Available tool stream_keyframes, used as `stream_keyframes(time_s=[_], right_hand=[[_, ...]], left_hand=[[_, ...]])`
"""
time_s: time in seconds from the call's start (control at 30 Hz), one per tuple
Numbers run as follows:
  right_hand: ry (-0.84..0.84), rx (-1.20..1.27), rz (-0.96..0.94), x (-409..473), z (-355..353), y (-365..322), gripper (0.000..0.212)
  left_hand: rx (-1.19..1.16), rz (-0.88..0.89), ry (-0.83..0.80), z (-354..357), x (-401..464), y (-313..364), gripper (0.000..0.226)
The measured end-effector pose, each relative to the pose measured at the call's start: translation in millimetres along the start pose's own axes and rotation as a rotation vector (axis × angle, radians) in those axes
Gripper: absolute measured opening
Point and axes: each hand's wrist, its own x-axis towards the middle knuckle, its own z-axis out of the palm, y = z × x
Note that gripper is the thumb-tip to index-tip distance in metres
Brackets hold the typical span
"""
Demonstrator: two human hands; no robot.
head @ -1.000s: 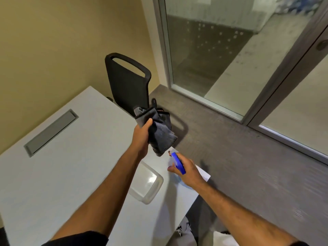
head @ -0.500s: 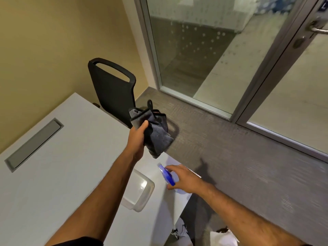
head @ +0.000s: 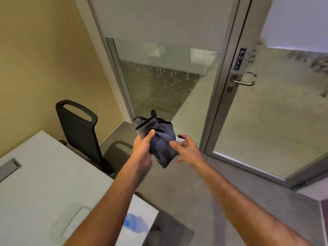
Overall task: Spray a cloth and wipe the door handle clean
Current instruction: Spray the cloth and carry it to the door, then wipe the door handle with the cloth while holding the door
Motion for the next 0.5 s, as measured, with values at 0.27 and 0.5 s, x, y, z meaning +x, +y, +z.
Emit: stream_keyframes(time_s=[0.27,0.5], right_hand=[[0.087,-0.045,-0.143,1,-106,-17,0.019],[0.248,0.318,-0.099,32,-168,-12,0.021]], left_hand=[[-0.121,-0.034,-0.078,119,-9,-40,0.037],[-0.141,-0.099,-0.209,191,17,-63,0.04]])
